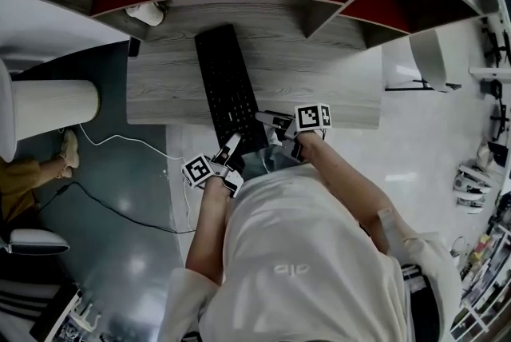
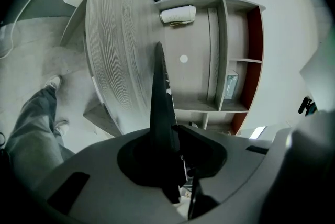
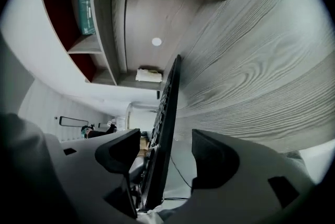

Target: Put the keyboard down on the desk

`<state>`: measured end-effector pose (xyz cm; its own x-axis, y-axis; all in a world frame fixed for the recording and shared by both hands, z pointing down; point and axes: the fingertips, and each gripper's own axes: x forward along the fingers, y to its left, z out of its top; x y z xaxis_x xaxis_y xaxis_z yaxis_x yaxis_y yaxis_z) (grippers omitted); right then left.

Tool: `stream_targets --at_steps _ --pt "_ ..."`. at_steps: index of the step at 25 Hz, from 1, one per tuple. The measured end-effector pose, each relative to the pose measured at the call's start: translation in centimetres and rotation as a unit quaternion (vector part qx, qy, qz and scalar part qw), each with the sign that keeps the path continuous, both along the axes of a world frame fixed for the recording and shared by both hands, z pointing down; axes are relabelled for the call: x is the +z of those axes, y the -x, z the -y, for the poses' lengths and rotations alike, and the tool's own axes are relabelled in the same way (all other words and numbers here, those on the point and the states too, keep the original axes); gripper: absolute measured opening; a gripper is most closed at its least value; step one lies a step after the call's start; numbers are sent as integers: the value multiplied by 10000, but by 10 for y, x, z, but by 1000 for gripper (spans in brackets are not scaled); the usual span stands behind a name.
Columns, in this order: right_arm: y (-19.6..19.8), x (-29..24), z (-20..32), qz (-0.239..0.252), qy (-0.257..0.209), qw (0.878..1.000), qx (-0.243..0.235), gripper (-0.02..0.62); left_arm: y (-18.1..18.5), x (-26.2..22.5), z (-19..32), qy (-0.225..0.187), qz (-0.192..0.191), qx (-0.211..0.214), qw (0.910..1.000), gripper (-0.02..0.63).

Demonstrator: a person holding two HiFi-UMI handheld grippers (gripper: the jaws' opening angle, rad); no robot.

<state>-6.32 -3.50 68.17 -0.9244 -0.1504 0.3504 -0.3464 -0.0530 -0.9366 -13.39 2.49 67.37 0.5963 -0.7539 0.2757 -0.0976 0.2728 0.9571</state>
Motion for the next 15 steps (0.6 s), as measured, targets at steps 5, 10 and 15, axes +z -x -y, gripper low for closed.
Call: stream_targets --at_steps 5,10,15 --pt "-31 1 -21 45 129 9996 231 318 -28 7 2 51 -128 7 9999 98" --pt "-60 5 -42 160 281 9981 527 318 -52 10 5 7 -194 50 9998 98" --pt "-84 2 -50 281 342 9954 847 305 -82 8 10 -94 -308 30 9995 98"
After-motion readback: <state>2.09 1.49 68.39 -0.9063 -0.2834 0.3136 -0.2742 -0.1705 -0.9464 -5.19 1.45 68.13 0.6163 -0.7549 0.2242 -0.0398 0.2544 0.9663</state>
